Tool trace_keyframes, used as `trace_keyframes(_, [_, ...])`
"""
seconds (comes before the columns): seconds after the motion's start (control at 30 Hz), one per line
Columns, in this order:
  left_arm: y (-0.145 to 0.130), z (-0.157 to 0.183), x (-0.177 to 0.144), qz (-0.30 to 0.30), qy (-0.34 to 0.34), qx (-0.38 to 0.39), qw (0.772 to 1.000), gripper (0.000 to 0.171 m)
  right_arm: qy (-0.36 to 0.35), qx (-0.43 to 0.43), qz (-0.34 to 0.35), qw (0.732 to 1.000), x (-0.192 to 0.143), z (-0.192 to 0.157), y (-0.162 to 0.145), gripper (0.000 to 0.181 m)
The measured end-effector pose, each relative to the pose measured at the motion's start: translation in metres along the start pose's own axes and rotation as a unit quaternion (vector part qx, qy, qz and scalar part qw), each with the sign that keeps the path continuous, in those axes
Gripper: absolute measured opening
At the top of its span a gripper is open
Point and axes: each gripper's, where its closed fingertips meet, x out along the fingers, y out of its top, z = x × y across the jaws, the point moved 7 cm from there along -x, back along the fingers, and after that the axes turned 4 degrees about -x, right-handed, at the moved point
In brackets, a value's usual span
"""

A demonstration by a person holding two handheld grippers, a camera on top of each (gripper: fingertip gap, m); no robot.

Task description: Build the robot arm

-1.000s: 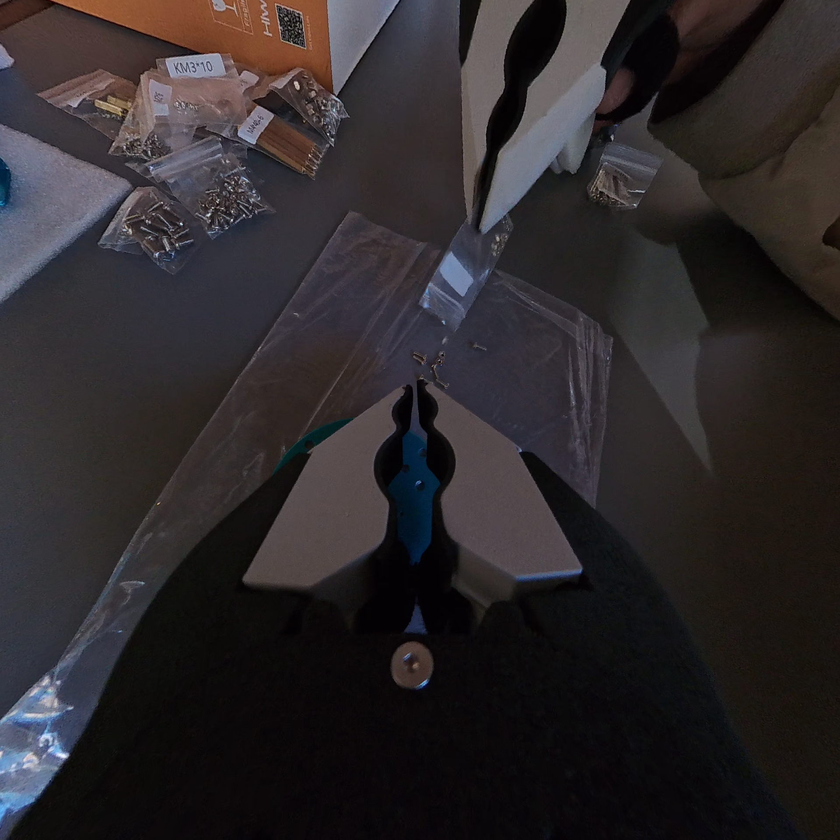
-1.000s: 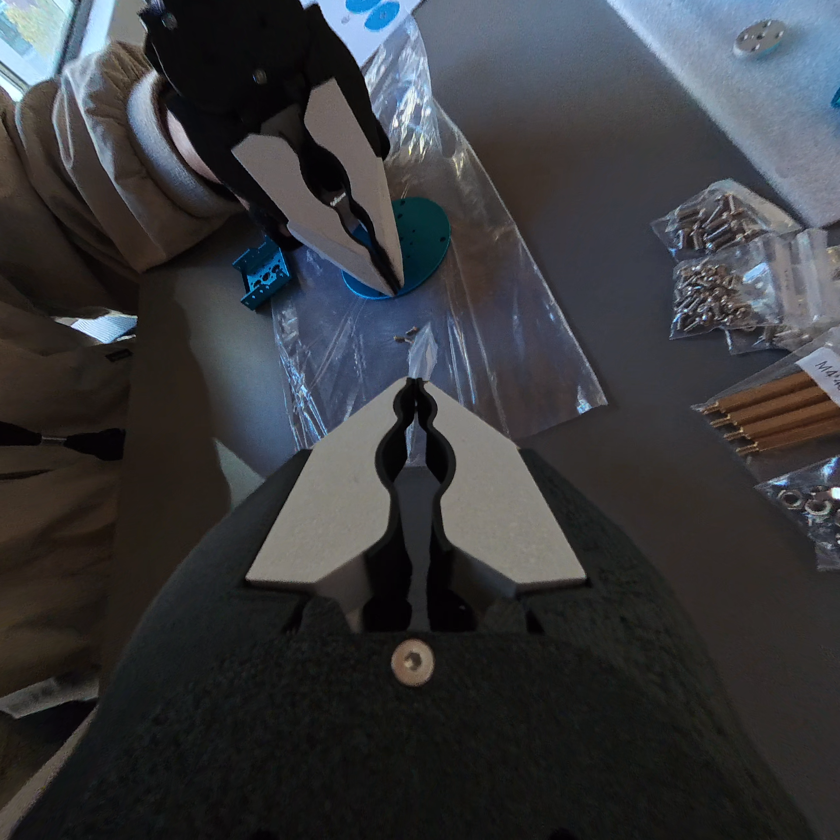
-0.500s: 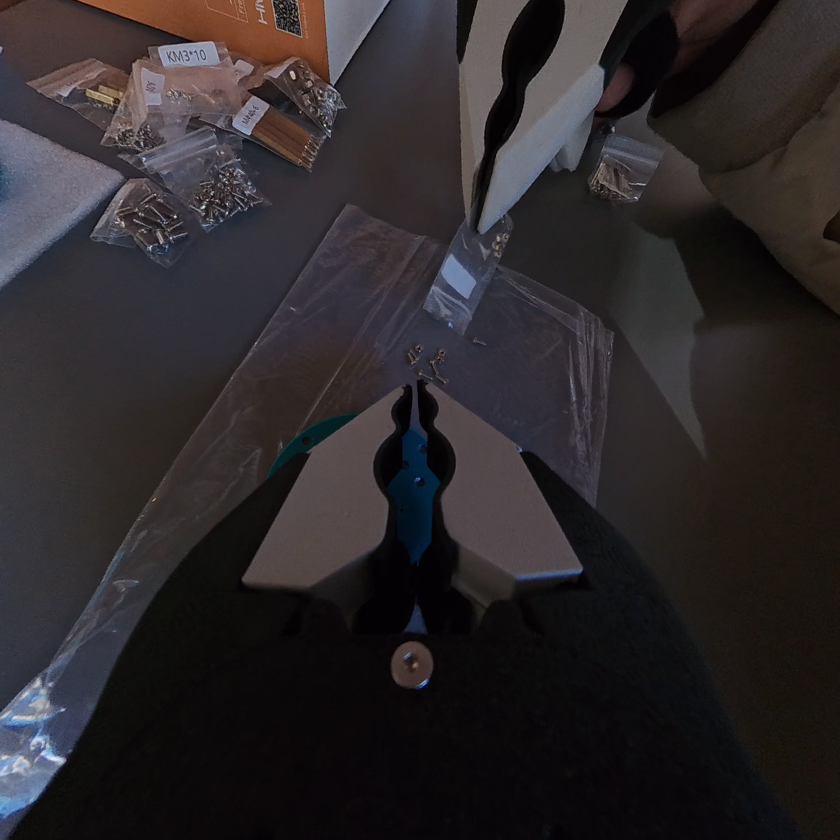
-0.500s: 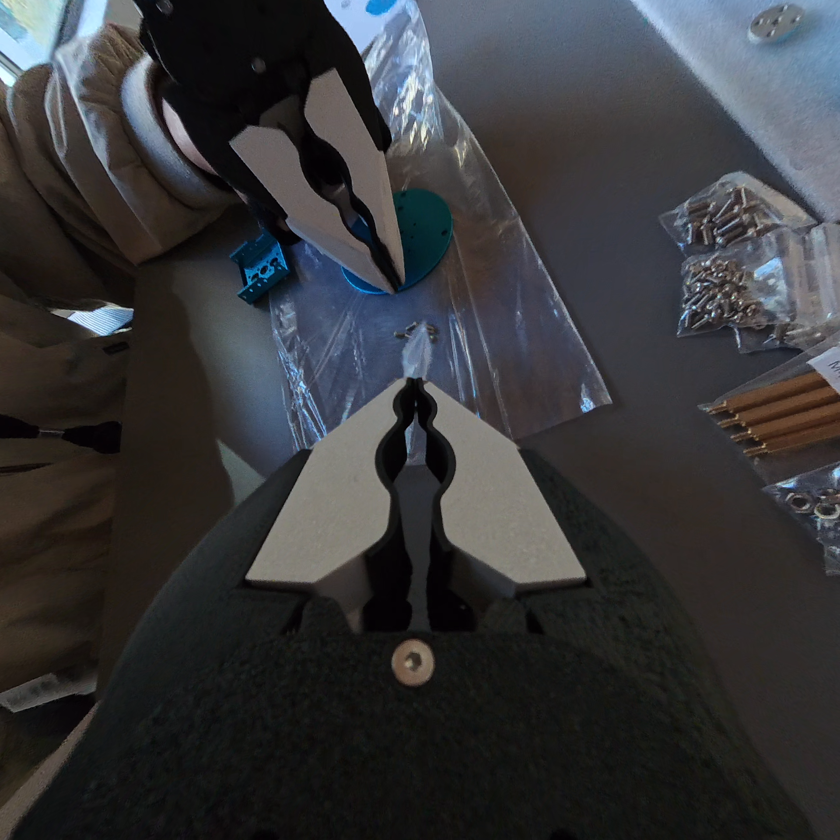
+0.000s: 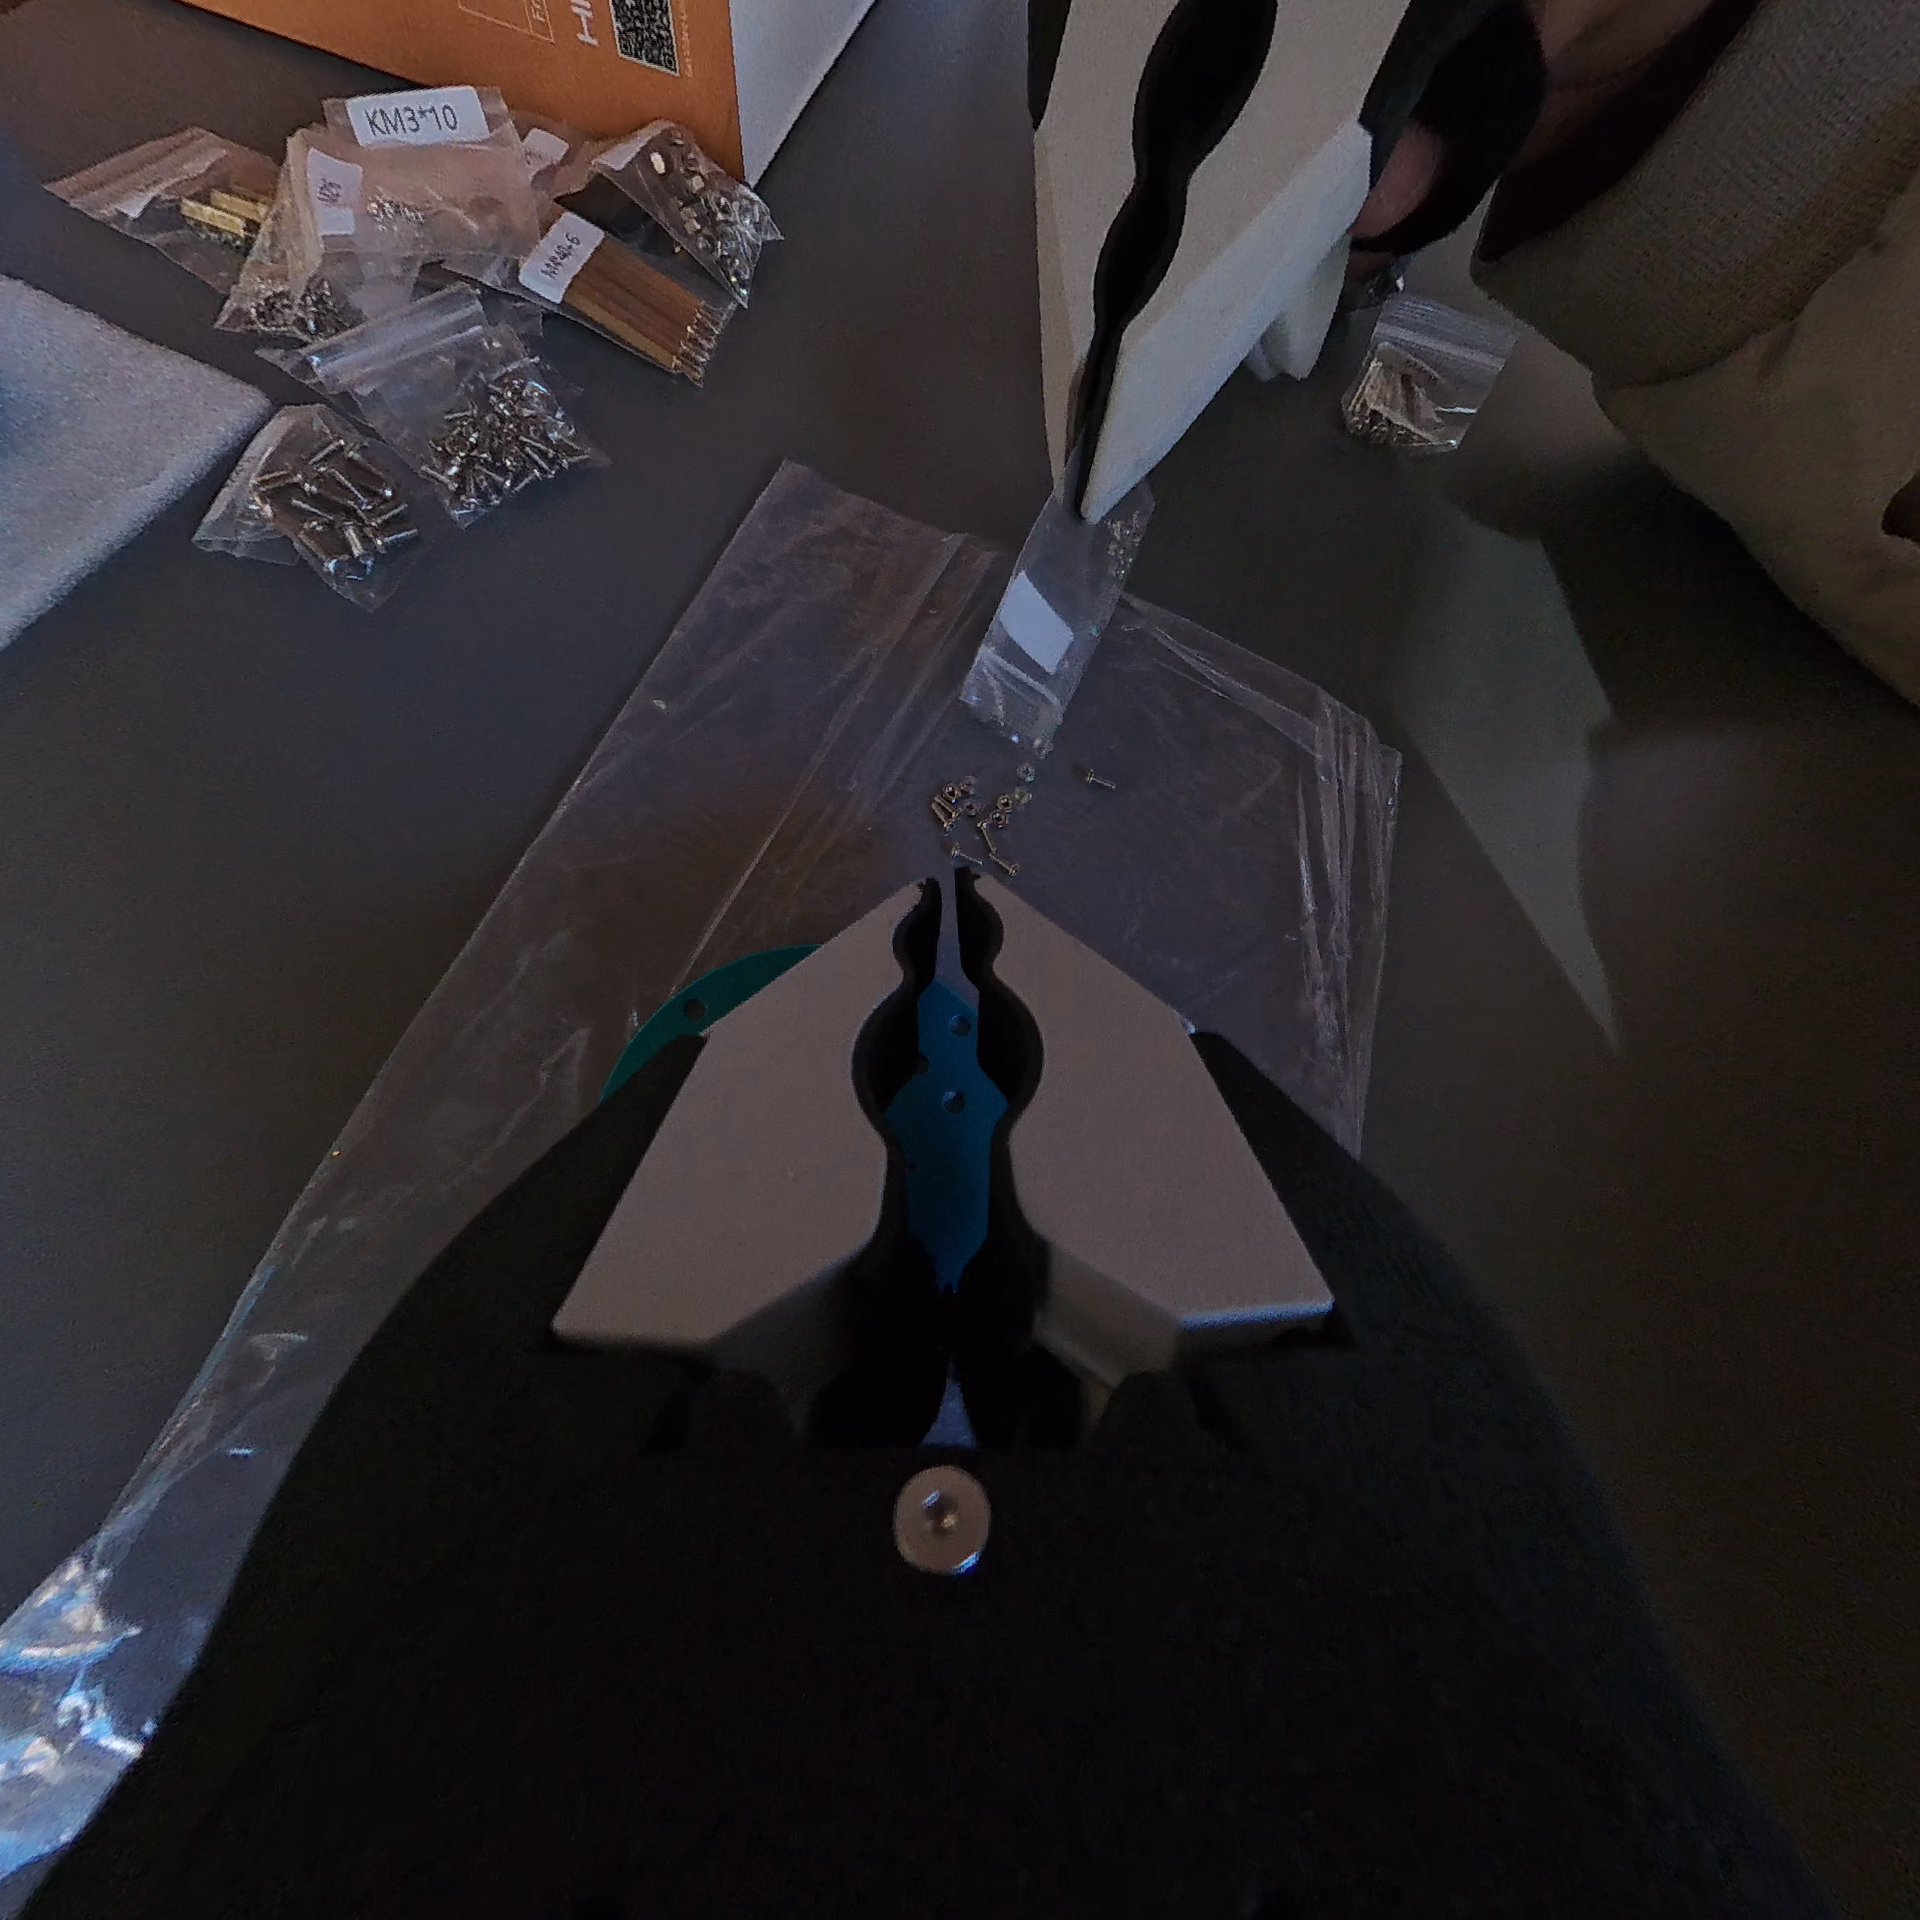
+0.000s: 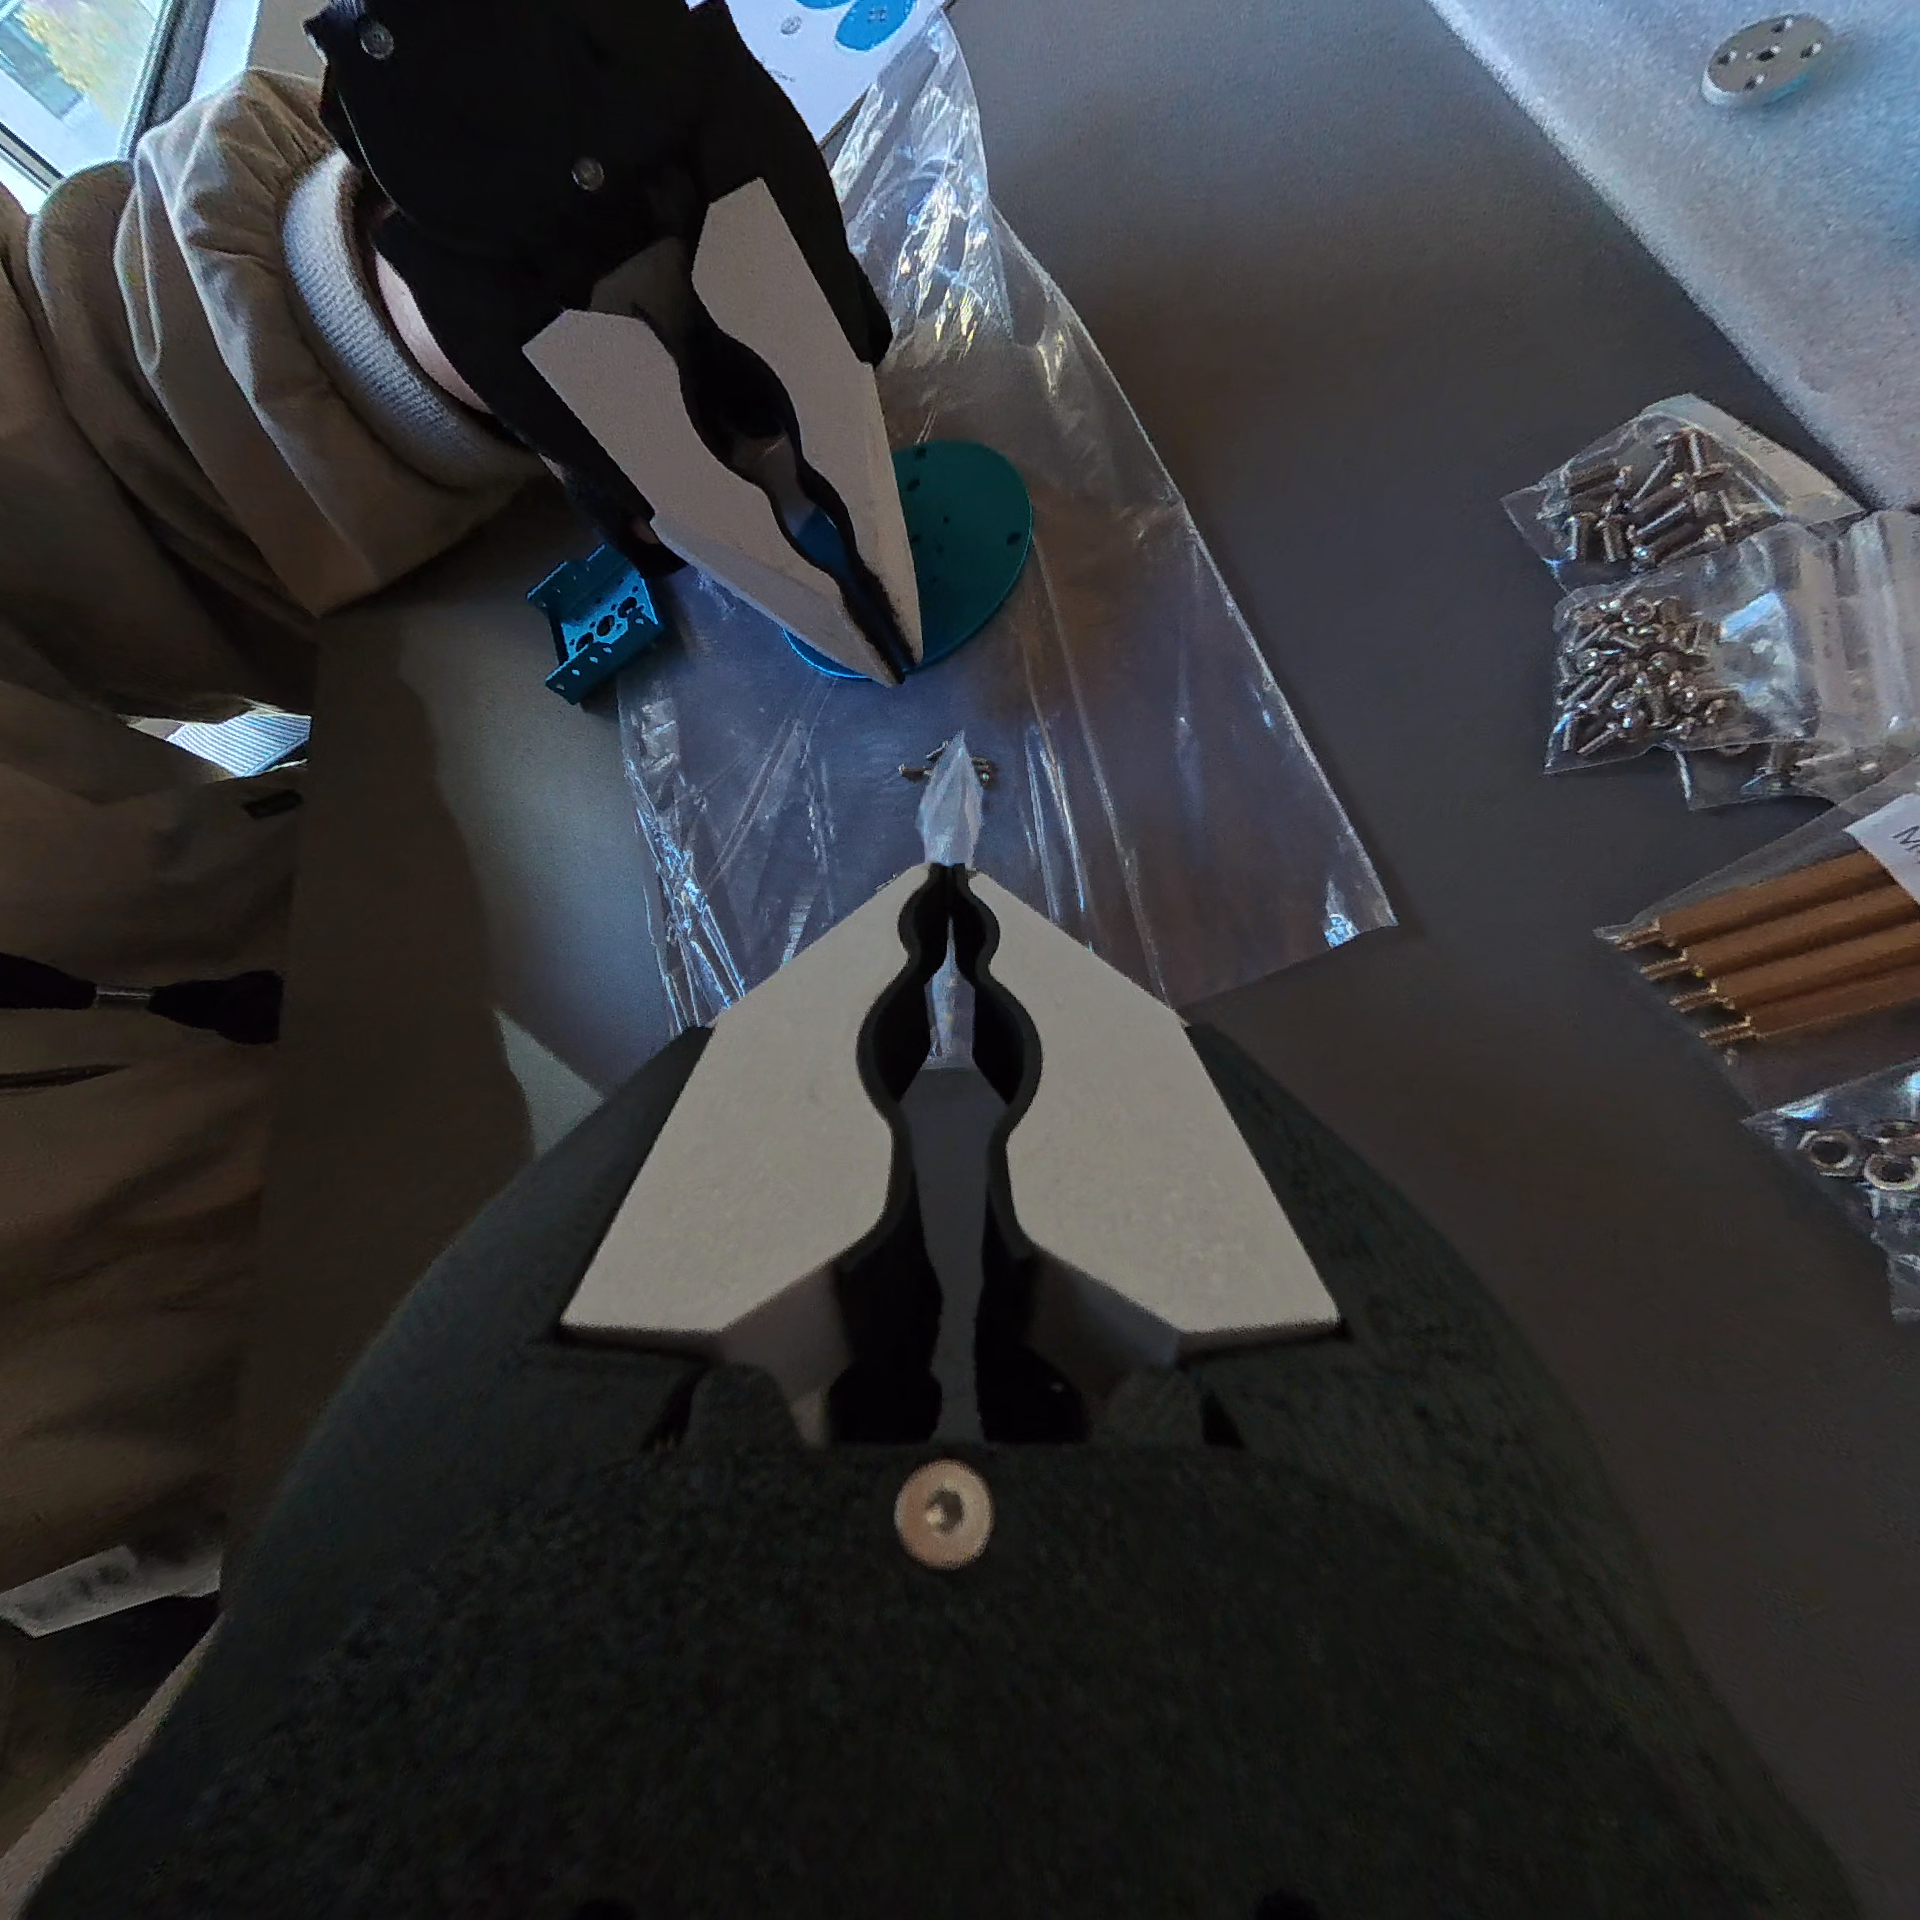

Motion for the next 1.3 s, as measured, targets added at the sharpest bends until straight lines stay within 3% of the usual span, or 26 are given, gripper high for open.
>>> trace_keyframes(0.37, [-0.001,0.001,0.001,-0.004,0.001,0.004,1.0,0.002,0.0,0.008,0.01,1.0,-0.007,0.004,-0.002,0.0])
trace_keyframes(0.63, [0.003,0.005,-0.002,0.016,-0.014,0.011,1.0,0.002,0.031,0.016,0.059,0.998,-0.014,0.002,0.005,0.0])
trace_keyframes(1.07, [0.028,0.024,-0.013,0.141,-0.068,0.009,0.988,0.009,0.118,0.017,0.193,0.974,-0.021,-0.014,0.033,0.0])
trace_keyframes(1.3, [0.038,0.02,-0.028,0.201,-0.097,-0.035,0.974,0.0,0.124,0.023,0.218,0.968,-0.021,-0.014,0.037,0.0])
